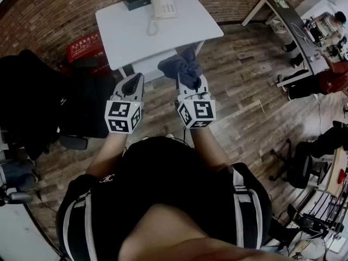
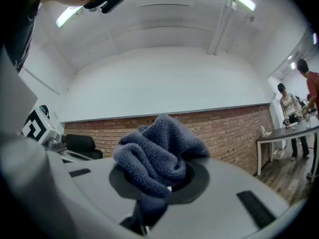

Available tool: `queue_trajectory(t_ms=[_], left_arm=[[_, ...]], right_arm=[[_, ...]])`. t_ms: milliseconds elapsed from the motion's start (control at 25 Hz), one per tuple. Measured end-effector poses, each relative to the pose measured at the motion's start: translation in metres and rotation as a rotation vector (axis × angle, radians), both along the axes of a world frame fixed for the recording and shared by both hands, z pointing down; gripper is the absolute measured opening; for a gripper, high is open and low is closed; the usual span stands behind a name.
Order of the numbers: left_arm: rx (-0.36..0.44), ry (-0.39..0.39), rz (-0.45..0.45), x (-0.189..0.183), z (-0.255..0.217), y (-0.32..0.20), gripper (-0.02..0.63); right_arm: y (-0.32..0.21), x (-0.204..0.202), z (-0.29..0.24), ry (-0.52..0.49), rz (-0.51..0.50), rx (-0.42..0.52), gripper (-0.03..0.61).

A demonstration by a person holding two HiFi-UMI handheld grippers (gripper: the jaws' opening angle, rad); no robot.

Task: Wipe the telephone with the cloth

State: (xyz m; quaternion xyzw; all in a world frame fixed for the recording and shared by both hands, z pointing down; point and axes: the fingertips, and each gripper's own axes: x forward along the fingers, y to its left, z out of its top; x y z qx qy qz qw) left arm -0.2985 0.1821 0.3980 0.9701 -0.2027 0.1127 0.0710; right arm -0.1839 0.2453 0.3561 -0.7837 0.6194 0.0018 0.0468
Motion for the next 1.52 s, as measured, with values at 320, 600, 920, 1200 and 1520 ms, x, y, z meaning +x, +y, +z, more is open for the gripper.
queue_trajectory(t_ms=[320,600,920,1200,1520], left_arm=[[0.001,-0.002,-0.013,0.016,0.001,-0.001,-0.008],[0.001,-0.009,-0.014,0.038,0.005,0.003,-0.008],[0.006,-0.011,-0.015,0.079,0.010,0.017,-0.008],[-0.004,-0.026,-0.032,0.102,0.021,0.019,-0.006],[-0.003,-0.010,-0.036,0.133,0.026,-0.032,-0.006]], right_arm=[[0.000,0.017,0.001,-0.010,0.003,0.007,0.052],[0.001,0.038,0.004,-0.013,-0.004,0.007,0.055],[0.014,0.070,0.014,-0.005,-0.029,-0.001,0.055],[0.015,0.102,0.023,-0.016,-0.034,-0.013,0.055],[-0.031,0.128,0.028,0.002,-0.041,-0.012,0.055]])
